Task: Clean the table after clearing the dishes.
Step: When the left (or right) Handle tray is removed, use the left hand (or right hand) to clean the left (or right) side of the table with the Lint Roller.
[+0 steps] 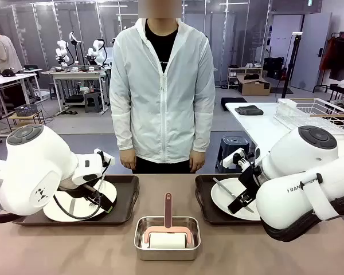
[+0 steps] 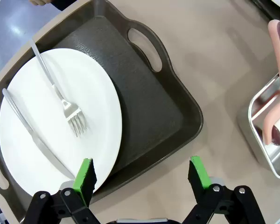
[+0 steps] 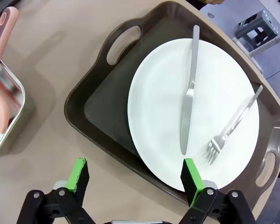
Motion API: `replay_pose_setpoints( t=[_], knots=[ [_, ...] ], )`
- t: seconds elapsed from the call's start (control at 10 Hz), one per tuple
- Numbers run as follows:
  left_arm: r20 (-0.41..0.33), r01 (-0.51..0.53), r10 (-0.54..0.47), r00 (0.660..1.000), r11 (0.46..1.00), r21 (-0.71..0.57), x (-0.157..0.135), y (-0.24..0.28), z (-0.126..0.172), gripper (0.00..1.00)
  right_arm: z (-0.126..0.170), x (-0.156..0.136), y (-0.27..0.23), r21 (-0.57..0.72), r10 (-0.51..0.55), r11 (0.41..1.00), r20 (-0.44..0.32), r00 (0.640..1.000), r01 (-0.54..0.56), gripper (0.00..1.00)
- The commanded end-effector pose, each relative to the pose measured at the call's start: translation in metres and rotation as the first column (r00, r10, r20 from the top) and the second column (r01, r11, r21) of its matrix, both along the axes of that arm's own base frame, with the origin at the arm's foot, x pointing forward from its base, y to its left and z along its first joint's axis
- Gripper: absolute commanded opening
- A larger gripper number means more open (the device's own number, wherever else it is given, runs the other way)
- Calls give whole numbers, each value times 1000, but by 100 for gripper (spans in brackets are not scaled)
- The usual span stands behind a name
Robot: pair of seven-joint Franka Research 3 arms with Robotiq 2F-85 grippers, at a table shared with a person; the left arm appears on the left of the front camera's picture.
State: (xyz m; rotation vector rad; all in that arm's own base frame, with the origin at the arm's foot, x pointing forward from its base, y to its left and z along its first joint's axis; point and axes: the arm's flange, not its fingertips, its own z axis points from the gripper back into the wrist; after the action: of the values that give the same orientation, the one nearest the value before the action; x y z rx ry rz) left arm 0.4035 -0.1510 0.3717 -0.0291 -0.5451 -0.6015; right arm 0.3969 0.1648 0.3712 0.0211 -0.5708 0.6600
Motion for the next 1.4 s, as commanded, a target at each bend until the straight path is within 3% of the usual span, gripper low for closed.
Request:
replay_pose_setpoints(
  t=[0.0, 0.9, 1.1, 1.3],
  knots=[
    [0, 0, 0, 1000, 1000, 0, 0, 0, 0, 100, 0, 0, 0, 0, 0, 1000, 0, 1000, 0, 100],
    [0, 0, 0, 1000, 1000, 0, 0, 0, 0, 100, 0, 0, 0, -1, 0, 1000, 0, 1000, 0, 100],
    [17, 8, -8, 1000, 1000, 14, 5, 2, 14, 100, 22, 21, 5, 43, 39, 998, -22, 999, -38, 100],
    [-32, 39, -41, 999, 998, -49, 21, 11, 46, 100, 53, 47, 5, 96, 70, 994, -97, 993, -61, 100]
  ],
)
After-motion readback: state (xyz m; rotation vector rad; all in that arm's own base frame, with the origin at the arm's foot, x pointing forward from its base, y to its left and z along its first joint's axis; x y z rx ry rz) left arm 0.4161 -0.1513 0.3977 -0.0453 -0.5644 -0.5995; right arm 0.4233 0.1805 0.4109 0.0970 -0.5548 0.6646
